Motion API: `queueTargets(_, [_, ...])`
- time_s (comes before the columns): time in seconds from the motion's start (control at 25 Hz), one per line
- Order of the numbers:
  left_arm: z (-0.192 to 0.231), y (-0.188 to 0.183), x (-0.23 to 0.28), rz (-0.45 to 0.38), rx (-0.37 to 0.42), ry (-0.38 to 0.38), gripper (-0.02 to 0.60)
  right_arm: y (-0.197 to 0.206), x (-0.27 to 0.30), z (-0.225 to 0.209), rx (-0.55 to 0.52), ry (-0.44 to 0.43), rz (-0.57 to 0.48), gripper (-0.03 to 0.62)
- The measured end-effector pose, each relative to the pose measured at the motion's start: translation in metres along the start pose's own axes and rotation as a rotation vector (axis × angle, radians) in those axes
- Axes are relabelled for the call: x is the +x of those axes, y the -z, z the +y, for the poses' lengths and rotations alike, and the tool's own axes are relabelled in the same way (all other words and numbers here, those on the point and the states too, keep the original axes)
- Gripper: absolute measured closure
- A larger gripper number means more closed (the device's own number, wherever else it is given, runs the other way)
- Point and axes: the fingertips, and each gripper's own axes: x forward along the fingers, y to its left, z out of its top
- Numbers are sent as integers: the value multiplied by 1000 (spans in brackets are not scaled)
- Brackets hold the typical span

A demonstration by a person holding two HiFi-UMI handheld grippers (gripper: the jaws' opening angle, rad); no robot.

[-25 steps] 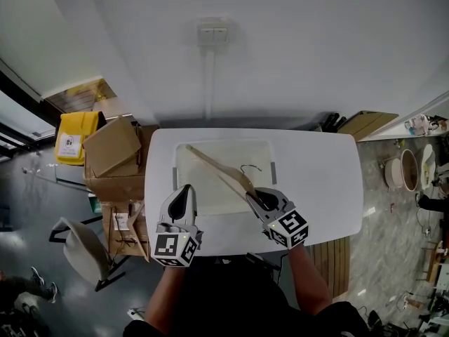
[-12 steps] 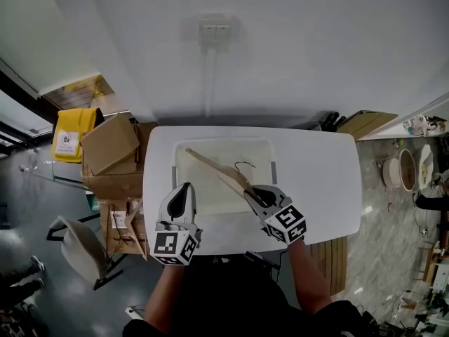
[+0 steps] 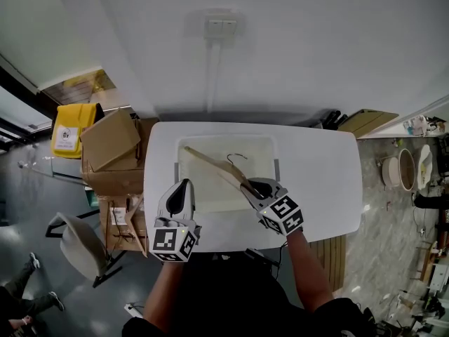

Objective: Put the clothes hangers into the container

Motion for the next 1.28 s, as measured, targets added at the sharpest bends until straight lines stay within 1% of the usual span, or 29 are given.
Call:
queueTargets(0.72, [12, 18, 7, 48, -1, 4, 575, 21, 26, -7, 5, 14, 82, 533])
queueTargets(1.28, [18, 25, 10, 72, 2, -4, 575, 23, 40, -14, -18, 13, 118, 533])
